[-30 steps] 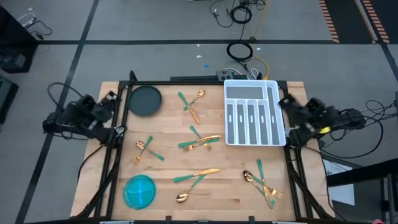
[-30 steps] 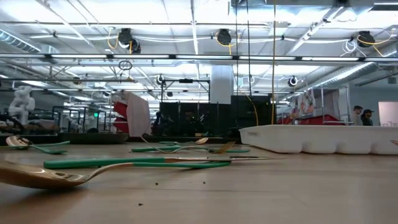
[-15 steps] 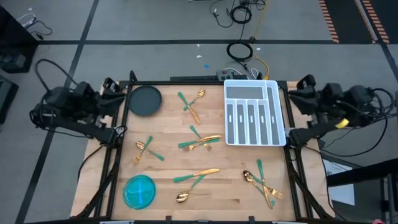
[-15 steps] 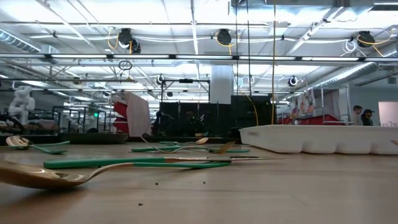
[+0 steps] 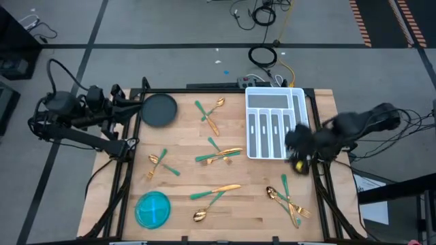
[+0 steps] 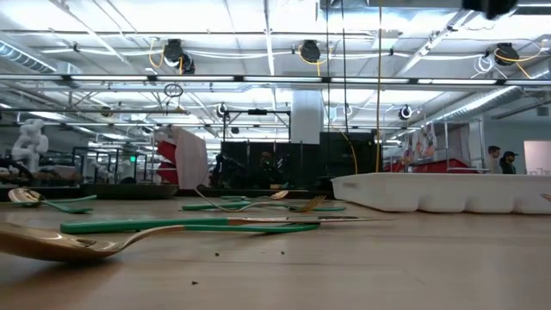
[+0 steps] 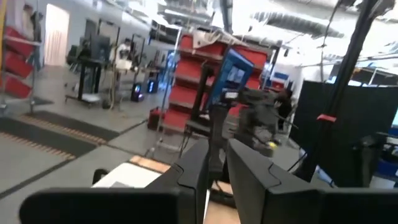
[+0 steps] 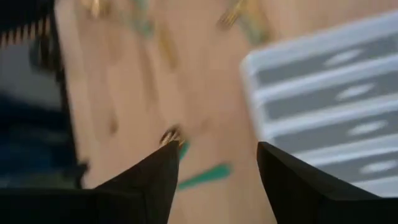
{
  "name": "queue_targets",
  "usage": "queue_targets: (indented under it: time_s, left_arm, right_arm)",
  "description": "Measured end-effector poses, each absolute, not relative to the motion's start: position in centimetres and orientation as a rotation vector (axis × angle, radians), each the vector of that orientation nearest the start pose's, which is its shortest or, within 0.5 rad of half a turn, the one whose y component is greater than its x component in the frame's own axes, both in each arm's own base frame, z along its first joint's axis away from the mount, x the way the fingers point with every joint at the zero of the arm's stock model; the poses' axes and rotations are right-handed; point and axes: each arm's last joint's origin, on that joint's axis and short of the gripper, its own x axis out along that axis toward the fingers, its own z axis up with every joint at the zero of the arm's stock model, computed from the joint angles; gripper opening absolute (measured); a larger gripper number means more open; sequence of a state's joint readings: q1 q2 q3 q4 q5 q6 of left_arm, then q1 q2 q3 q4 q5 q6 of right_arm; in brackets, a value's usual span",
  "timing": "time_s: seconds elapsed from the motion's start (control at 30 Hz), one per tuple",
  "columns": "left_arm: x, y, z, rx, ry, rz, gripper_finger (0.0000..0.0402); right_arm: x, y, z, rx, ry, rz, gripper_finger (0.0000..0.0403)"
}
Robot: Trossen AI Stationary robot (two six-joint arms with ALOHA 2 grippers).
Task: Sort silverware
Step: Put the bottom right green fork into the middle right slot of the white silverware tray
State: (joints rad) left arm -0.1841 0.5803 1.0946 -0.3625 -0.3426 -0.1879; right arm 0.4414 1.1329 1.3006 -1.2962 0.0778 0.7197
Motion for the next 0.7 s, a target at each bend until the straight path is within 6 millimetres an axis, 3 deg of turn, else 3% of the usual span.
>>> queue_targets:
  time_s: [0.2, 0.37, 0.5, 0.7]
  left_arm:
    - [7.8, -0.4, 43.0, -0.229, -0.111, 0.151, 0.0067]
    - [7.8, -0.5, 43.1, -0.226, -0.114, 0.152, 0.0067]
    - [7.8, -0.4, 43.1, -0.214, -0.113, 0.156, 0.0067]
    - [7.9, -0.4, 43.0, -0.204, -0.110, 0.166, 0.0067]
  right_arm:
    - [16.5, 13.5, 31.7, 0.350, 1.275, -0.130, 0.0224]
    - [15.6, 17.4, 29.5, 0.450, 1.219, -0.280, 0.0224]
    - [15.3, 19.1, 27.1, 0.491, 1.228, -0.431, 0.0224]
    - [15.4, 19.6, 23.1, 0.627, 1.191, -0.786, 0.0224]
